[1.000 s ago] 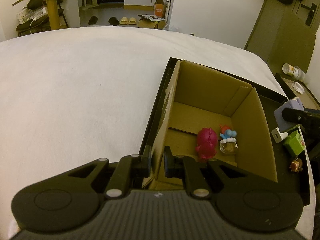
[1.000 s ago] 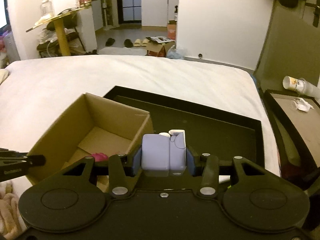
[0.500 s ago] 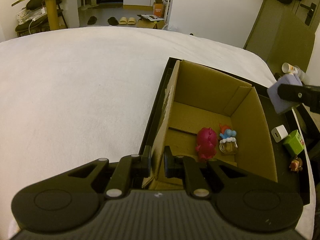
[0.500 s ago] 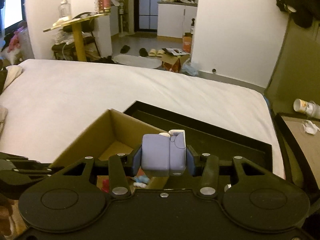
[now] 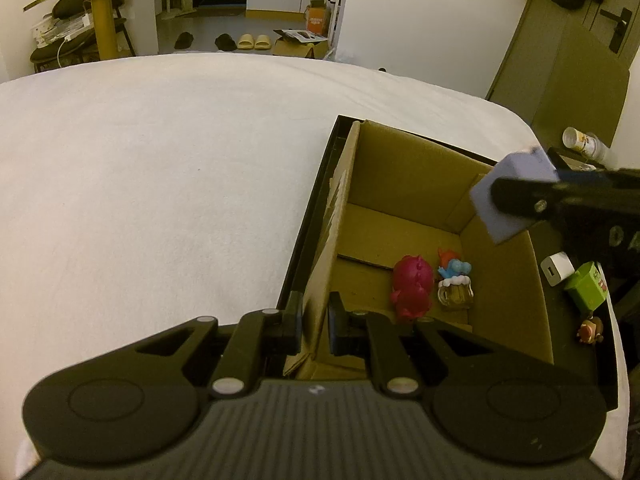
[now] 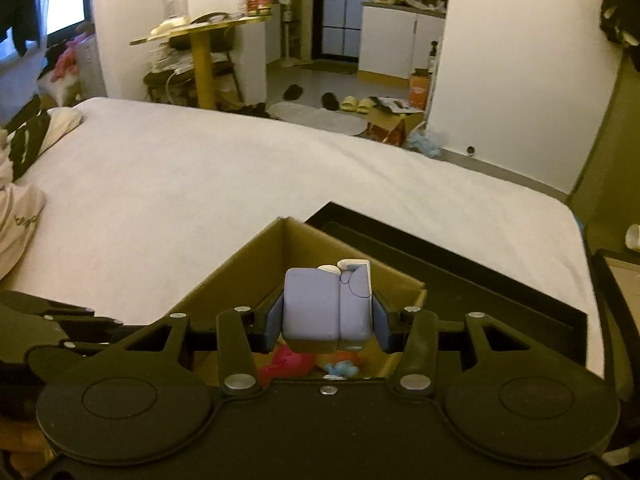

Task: Organize rigid objects
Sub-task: 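Carry the lavender cube into the box and open the right gripper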

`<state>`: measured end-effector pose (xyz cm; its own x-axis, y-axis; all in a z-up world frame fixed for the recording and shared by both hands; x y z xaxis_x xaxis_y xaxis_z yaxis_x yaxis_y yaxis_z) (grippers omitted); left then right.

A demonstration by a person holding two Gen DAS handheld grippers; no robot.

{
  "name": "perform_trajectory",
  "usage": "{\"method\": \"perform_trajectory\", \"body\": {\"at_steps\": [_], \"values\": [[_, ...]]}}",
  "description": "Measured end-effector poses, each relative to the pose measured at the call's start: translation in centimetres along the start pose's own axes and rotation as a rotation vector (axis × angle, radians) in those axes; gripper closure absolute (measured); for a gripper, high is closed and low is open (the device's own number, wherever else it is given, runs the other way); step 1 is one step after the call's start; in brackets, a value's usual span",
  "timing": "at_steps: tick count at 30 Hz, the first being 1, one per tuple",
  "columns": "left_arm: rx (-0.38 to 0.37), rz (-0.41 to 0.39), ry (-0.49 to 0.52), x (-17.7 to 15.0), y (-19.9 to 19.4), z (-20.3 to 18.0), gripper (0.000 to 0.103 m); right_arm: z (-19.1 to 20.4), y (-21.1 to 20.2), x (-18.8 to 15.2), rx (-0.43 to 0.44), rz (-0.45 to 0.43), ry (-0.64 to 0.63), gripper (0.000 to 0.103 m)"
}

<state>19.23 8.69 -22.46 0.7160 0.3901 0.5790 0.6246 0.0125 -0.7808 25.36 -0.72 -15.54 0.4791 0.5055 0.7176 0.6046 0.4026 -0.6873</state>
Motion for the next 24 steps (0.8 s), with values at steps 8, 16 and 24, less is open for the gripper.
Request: {"method": "perform_trajectory", "body": {"at_steps": [8,16,24], "values": [[0.002,0.002,-0.001,0.1,0.0,0.1,0.092,2.4,1.0,-1.2,0.05,0.049,-0.042,0.059],[-0.003,0.003,-0.008,0.1,0.0,0.2,0.092,3.9,1.6,-2.1,0.074,0.089,-0.091,0.059],[-0.005,0.004,-0.009,0.1,0.1,0.3,0.092,3.8,2.7,-2.6,0.084,0.128,-0.066,0.058]]}}
Point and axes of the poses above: each gripper's, at about its wrist camera, not at the fingertips, and y roughly the way its jaws point, z to its left, x to its top, the point moved 6 cm from there along y, roughly the way its jaws point, and after that the axes turned 8 degrees about -x, right-handed, at the moved point
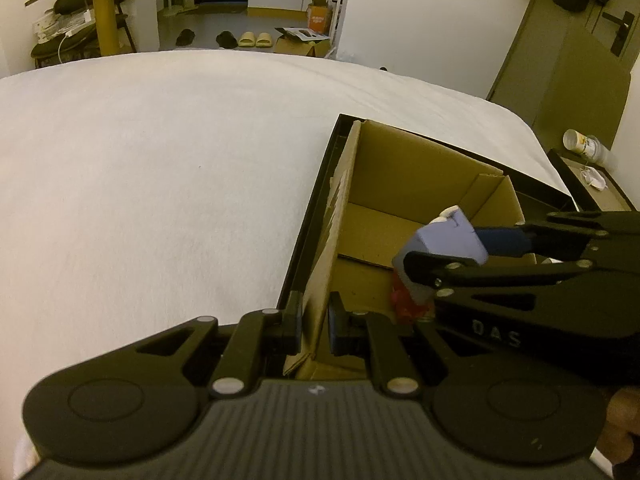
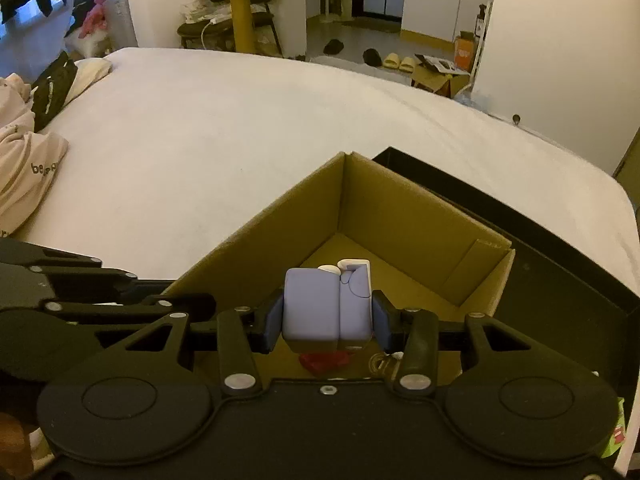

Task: Organize rigid objects
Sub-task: 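Carry the lavender cube into the box and open the right gripper, then move the right gripper back over the green cartoon box on the tray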

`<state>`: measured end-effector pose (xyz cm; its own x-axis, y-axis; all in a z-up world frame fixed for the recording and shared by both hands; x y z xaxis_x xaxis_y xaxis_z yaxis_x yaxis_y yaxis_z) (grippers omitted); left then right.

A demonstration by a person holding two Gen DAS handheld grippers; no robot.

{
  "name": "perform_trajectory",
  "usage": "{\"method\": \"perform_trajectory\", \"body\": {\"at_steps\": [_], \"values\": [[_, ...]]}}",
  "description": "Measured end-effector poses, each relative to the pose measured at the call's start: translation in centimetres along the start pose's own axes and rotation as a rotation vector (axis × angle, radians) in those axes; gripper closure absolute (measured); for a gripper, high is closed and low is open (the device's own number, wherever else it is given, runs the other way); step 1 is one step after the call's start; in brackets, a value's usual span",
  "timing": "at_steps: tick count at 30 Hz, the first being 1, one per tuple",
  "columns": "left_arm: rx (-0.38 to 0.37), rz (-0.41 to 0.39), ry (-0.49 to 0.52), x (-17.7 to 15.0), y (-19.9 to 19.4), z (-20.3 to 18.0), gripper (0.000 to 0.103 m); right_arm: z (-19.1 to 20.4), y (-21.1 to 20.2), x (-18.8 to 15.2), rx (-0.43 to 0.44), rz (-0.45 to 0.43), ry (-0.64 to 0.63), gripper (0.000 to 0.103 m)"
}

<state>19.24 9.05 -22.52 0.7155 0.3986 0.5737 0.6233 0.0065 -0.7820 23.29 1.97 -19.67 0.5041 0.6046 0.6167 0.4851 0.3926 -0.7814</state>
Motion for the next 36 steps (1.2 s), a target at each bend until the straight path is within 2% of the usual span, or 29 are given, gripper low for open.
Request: {"method": "perform_trajectory", "body": {"at_steps": [9,15,29,36], "values": [[-0.002,0.003,-0.007,0.0,0.1,0.1,0.092,0.2,1.1,0.4,-0.002,0.019,-0.004,0.058],[0.005,0.003,-0.009,0.0,0.1,0.2,0.092,-0.5,-0.2,0.6,-0.037,-0.015,-0.001,0.053],[0.002,0.0,-0.013,0.1,0.1,0.1,0.092,-5.9,-5.0,-0.6,-0.137,-0.073,0.077,0.048],[0.002,0.0,-0.01,0.0,0.2,0.1,0.092,-8.6,-6.0,-2.0,-0.204,-0.056,0.083,0.048]]}}
Point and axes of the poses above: each gripper's, at about its wrist camera, not at the fingertips, and y roughly the way its jaws point, z to its left, x to its top, the point moved 6 cm from there along y, roughly the way its jaws point, and after that the axes turned 8 degrees about -x, right-handed, at the moved point
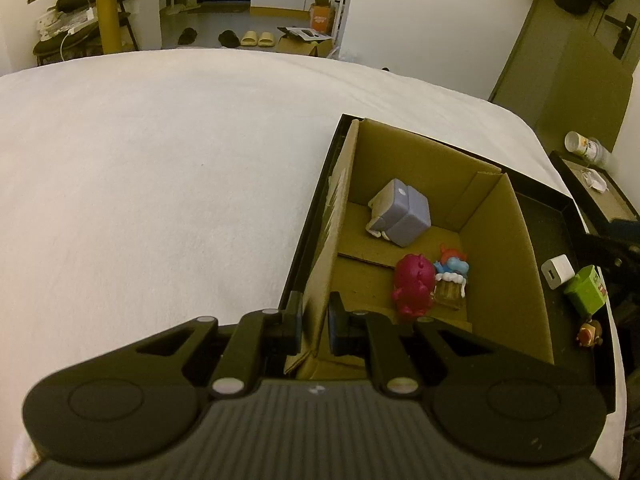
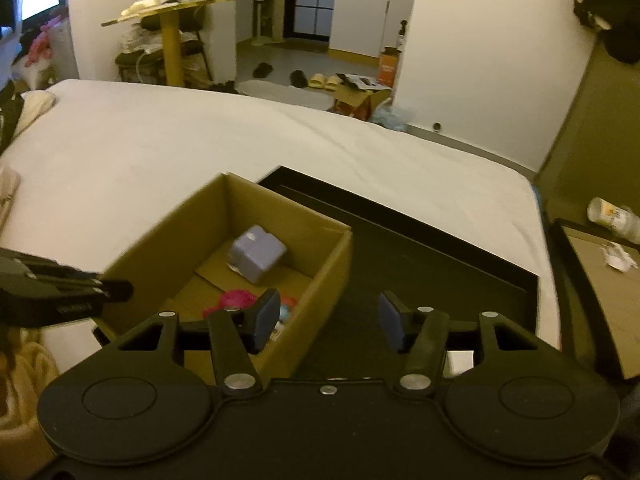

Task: Organize rigid objects
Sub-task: 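Move the right gripper back over the green cartoon box on the tray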

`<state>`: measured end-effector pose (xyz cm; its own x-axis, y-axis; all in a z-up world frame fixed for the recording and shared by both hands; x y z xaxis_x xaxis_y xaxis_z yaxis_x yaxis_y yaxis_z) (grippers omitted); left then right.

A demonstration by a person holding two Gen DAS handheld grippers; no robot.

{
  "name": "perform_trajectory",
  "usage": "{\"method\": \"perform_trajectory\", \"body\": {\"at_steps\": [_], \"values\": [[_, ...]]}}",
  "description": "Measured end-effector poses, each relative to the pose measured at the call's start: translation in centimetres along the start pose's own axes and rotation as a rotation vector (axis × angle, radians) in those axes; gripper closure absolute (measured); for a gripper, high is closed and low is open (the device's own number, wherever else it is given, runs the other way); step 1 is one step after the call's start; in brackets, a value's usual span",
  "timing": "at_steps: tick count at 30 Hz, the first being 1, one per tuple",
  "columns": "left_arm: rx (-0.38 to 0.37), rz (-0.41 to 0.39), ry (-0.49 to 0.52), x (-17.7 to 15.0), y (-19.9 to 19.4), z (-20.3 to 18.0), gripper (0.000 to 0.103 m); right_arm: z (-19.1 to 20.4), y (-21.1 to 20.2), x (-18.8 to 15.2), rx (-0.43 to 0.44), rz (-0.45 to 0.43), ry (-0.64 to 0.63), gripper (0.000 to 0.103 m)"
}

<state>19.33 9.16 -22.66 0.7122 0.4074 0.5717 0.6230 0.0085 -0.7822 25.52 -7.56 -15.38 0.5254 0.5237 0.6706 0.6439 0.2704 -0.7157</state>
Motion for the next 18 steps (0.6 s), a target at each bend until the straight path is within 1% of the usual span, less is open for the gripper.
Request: {"method": "perform_trajectory", "body": {"at_steps": [5,10,18], "values": [[0.003,0.0,-0.001,0.0,0.0,0.0,0.092,-1.8,-0.3,-1.1,-0.051,0.016,0.003,0.047],[0.007,0.001,0.002,0.0,0.1,-0.1,0.092,-3.3,-0.3,-2.2,-0.083,0.033,0.009,0.047],[0.017,0.0,0.003,0.0,0.1,-0.2,0.092,-6.5,0.8,-4.9,-0.151,0.082,0.039,0.047]]}}
Point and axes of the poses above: each gripper's, at about its wrist camera, not at the fingertips, and y roughly the way its jaws point, z to its left, x to its top, the point moved 6 cm from there along y, roughly the way its jaws point, and after that the axes turned 8 degrees about -x, right-handed, at the moved point
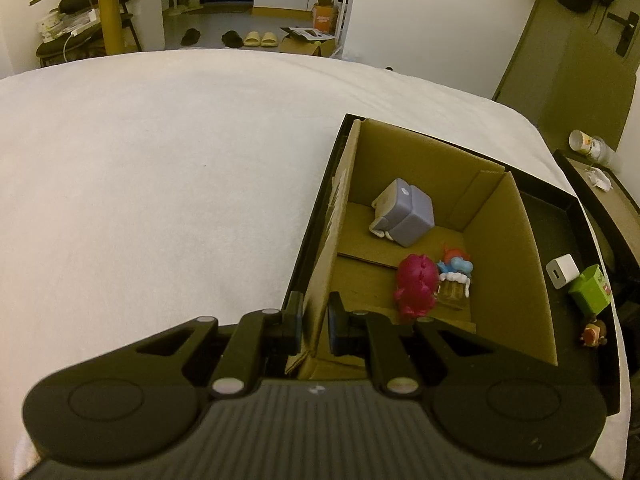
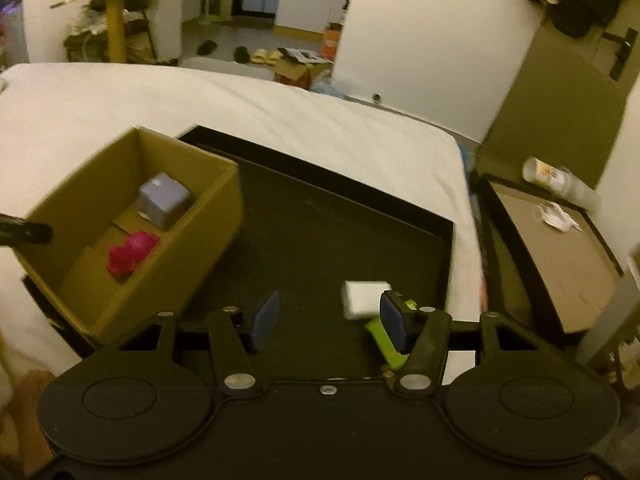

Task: Organize rigid objects
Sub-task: 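Move the right gripper back over the green cartoon box on the tray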

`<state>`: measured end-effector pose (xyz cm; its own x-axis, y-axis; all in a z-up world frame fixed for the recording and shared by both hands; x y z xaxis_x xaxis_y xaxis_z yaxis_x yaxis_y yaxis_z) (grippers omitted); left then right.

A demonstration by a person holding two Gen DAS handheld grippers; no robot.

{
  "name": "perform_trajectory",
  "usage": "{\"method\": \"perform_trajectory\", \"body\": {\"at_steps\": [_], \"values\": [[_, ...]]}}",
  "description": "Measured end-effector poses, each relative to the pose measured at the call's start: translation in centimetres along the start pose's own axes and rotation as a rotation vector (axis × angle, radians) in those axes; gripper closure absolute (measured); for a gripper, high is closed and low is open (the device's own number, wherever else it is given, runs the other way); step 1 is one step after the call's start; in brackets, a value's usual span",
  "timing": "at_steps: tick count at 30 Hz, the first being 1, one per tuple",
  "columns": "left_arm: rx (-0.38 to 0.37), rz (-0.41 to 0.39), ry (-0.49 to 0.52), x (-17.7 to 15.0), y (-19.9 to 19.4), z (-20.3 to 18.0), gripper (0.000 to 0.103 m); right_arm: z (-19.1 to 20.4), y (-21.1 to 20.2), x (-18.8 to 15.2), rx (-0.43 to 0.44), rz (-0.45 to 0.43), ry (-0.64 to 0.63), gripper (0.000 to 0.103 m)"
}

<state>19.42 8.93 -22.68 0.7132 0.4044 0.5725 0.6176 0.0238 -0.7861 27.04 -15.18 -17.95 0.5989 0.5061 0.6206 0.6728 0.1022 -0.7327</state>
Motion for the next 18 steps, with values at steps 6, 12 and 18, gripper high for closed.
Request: {"method": "perform_trajectory", "body": {"at_steps": [6,12,18], "values": [[0.001,0.0,0.0,0.0,0.0,0.0,0.092,-1.9,1.6,-0.7,-0.037,0.007,0.021,0.047],[0.003,0.0,-0.002,0.0,0.0,0.0,0.092,-3.0,3.6,-0.7,-0.025,0.028,0.005,0.047],[0.008,0.003,0.0,0.0,-0.1,0.1,0.092,-3.1,5.7,-1.3,-0.028,0.063,-0.025,0.047]]}}
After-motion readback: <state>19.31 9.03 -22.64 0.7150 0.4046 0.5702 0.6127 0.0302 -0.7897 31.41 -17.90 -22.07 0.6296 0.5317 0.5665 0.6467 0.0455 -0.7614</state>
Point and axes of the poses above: each gripper's, at about its wrist camera, not at the fingertips, and y roughly the way its jaws point, z to its left, x to its top, the point moved 6 cm from there along y, roughly the way its jaws point, and after that the axes turned 8 degrees about -x, right-handed, at the moved point
